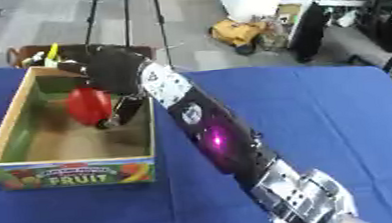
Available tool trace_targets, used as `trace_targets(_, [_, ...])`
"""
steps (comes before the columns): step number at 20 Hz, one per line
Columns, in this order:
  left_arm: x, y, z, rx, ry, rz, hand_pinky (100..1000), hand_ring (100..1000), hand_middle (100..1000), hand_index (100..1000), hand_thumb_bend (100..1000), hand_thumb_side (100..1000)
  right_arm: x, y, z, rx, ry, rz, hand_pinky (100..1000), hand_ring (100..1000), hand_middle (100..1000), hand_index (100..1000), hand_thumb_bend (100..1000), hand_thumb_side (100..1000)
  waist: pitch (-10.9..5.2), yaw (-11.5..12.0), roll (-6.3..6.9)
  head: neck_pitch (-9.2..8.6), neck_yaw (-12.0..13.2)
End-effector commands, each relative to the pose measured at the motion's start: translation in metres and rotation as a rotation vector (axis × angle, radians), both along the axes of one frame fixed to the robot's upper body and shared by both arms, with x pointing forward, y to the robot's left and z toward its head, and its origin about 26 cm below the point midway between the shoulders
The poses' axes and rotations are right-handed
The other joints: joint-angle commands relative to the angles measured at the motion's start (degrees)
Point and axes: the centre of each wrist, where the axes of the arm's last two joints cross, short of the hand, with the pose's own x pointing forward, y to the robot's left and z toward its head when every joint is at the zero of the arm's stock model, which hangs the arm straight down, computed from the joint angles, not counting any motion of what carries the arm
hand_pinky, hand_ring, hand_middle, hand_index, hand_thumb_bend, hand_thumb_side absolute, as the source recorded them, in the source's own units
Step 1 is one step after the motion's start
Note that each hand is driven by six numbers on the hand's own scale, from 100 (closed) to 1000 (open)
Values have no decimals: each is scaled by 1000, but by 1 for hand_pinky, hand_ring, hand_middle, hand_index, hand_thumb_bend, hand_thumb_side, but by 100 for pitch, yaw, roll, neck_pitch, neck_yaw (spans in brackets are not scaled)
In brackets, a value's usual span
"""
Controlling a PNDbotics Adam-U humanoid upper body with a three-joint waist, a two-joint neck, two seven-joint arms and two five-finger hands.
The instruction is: Pick up objects on the table and place them in the box.
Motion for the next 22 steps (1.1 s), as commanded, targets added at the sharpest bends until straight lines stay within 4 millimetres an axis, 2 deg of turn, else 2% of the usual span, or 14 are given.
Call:
trace_targets(1, [-4, 4, 6, 17, -16, 13, 197, 174, 481, 405, 100, 783, -5, -6, 20, -8, -55, -30, 722, 980, 1000, 906, 645, 826, -163, -3, 57, -41, -14])
trace_targets(8, [-5, 5, 5, 15, -8, 24, 197, 174, 482, 405, 100, 784, -10, -4, 28, 89, -60, 58, 683, 949, 960, 879, 588, 861, -218, -43, 78, -6, 4])
trace_targets(9, [-6, 6, 4, 14, -6, 26, 198, 175, 482, 405, 100, 789, -12, -3, 32, 118, -64, 81, 673, 939, 947, 872, 508, 903, -235, -56, 84, 6, 17])
trace_targets(10, [-6, 6, 4, 13, -4, 29, 198, 175, 482, 406, 100, 784, -15, -3, 36, 152, -66, 106, 671, 936, 943, 871, 570, 862, -254, -70, 90, 17, 32])
trace_targets(16, [-8, 8, 2, 7, 4, 41, 201, 177, 482, 407, 100, 786, -38, 0, 58, 368, -40, 256, 632, 888, 882, 852, 624, 863, -380, -171, 152, 86, 116])
trace_targets(18, [-9, 9, 2, 3, 5, 48, 201, 178, 482, 407, 100, 786, -50, -4, 64, 449, -24, 305, 610, 865, 853, 840, 656, 879, -422, -216, 174, 95, 134])
trace_targets(19, [-9, 10, 1, 0, 7, 53, 201, 178, 481, 407, 100, 786, -57, -6, 66, 491, -16, 332, 586, 843, 824, 822, 618, 896, -439, -241, 186, 95, 149])
trace_targets(20, [-10, 10, 1, -3, 8, 57, 201, 178, 481, 407, 100, 786, -65, -8, 68, 538, -8, 362, 577, 834, 812, 816, 626, 902, -453, -265, 199, 102, 166])
trace_targets(21, [-10, 11, 1, -5, 8, 59, 202, 179, 481, 408, 100, 787, -73, -10, 70, 579, 2, 390, 559, 817, 792, 805, 646, 948, -466, -287, 213, 113, 182])
trace_targets(22, [-10, 11, 1, -7, 9, 61, 202, 179, 481, 408, 100, 787, -82, -12, 71, 621, 11, 419, 544, 805, 778, 791, 617, 972, -481, -312, 232, 122, 199])
